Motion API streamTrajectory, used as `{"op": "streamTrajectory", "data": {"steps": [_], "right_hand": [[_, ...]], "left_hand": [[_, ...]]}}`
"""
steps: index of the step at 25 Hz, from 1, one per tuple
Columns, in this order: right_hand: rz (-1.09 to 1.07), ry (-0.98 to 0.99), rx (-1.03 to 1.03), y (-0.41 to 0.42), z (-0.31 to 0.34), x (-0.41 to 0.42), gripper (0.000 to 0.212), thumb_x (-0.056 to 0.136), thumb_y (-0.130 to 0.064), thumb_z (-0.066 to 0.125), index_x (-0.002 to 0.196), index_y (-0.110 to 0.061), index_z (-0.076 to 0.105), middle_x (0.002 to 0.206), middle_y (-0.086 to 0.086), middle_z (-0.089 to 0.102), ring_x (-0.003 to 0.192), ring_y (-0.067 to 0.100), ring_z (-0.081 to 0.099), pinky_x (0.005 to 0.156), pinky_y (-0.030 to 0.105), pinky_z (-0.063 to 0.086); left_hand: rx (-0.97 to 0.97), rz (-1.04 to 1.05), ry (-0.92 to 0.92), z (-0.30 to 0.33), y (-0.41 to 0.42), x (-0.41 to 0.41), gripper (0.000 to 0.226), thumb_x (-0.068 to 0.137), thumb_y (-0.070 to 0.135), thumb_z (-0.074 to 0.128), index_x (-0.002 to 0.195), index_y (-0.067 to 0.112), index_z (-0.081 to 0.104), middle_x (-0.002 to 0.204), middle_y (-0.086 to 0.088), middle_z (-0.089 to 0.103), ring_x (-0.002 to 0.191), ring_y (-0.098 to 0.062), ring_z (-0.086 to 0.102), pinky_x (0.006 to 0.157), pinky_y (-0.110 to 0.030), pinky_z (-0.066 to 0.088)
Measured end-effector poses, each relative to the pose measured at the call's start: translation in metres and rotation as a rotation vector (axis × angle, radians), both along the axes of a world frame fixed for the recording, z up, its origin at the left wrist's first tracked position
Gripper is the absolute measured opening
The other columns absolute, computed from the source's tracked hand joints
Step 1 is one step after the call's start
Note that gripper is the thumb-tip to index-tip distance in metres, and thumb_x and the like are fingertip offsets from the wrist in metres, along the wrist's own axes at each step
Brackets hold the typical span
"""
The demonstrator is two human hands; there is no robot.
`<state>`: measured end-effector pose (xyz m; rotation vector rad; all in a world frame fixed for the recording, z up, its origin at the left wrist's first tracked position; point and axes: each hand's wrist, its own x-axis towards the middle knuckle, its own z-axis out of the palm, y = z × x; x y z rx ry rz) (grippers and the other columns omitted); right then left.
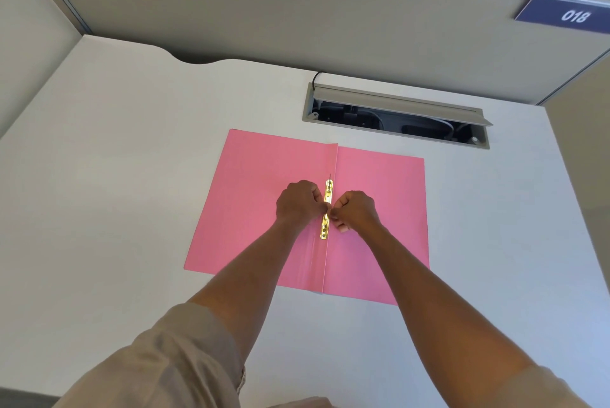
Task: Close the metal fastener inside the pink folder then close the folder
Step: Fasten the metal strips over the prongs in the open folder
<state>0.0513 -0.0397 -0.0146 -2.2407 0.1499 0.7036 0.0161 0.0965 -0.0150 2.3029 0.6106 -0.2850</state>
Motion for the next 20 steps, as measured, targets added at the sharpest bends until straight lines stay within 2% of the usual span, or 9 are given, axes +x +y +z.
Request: {"op": "streamTrajectory", "data": {"steps": [3, 6, 9, 13, 17, 20], "right_hand": [[-0.008, -0.206, 0.033, 0.005, 0.004, 0.011, 0.01, 0.081, -0.001, 0.065, 0.084, -0.01, 0.068, 0.082, 0.007, 0.073, 0.076, 0.025, 0.072, 0.071, 0.036, 0.061], [0.047, -0.333, 0.065, 0.015, 0.01, 0.021, 0.009, 0.084, -0.006, 0.067, 0.087, -0.013, 0.07, 0.082, -0.002, 0.07, 0.073, 0.009, 0.064, 0.061, 0.02, 0.048], [0.121, -0.372, 0.008, 0.018, 0.011, 0.032, 0.01, 0.084, -0.004, 0.066, 0.082, -0.014, 0.071, 0.077, 0.001, 0.071, 0.069, 0.015, 0.064, 0.062, 0.024, 0.051], [0.186, -0.386, -0.08, 0.016, 0.007, 0.046, 0.015, 0.083, 0.001, 0.065, 0.08, -0.013, 0.069, 0.074, 0.003, 0.069, 0.06, 0.018, 0.064, 0.059, 0.031, 0.057], [0.317, -0.458, -0.203, 0.016, 0.008, 0.05, 0.011, 0.083, 0.0, 0.066, 0.081, -0.01, 0.066, 0.078, 0.004, 0.068, 0.066, 0.019, 0.063, 0.06, 0.03, 0.054], [0.422, -0.518, -0.248, 0.02, 0.006, 0.051, 0.012, 0.086, -0.001, 0.064, 0.078, -0.01, 0.063, 0.079, 0.005, 0.066, 0.069, 0.022, 0.063, 0.062, 0.033, 0.054]], "left_hand": [[0.02, -0.021, -0.051, -0.004, -0.002, -0.004, 0.02, 0.07, 0.037, 0.079, 0.077, 0.024, 0.065, 0.073, 0.01, 0.069, 0.069, -0.013, 0.064, 0.057, -0.026, 0.046], [0.081, -0.061, -0.132, -0.009, -0.006, -0.011, 0.021, 0.078, 0.04, 0.074, 0.088, 0.027, 0.061, 0.083, 0.009, 0.072, 0.075, -0.016, 0.066, 0.071, -0.035, 0.052], [0.162, -0.114, -0.202, -0.014, -0.008, -0.015, 0.021, 0.083, 0.039, 0.071, 0.098, 0.03, 0.059, 0.089, 0.008, 0.074, 0.08, -0.019, 0.067, 0.078, -0.038, 0.051], [0.271, -0.155, -0.267, -0.024, -0.009, -0.018, 0.024, 0.087, 0.04, 0.067, 0.109, 0.034, 0.06, 0.09, 0.006, 0.074, 0.082, -0.022, 0.065, 0.08, -0.038, 0.049], [0.313, -0.176, -0.296, -0.028, -0.009, -0.019, 0.033, 0.089, 0.04, 0.064, 0.121, 0.038, 0.059, 0.089, 0.004, 0.072, 0.082, -0.022, 0.063, 0.081, -0.038, 0.049], [0.314, -0.182, -0.292, -0.031, -0.008, -0.017, 0.034, 0.089, 0.041, 0.063, 0.123, 0.038, 0.06, 0.091, 0.003, 0.073, 0.083, -0.022, 0.064, 0.083, -0.039, 0.049]]}}
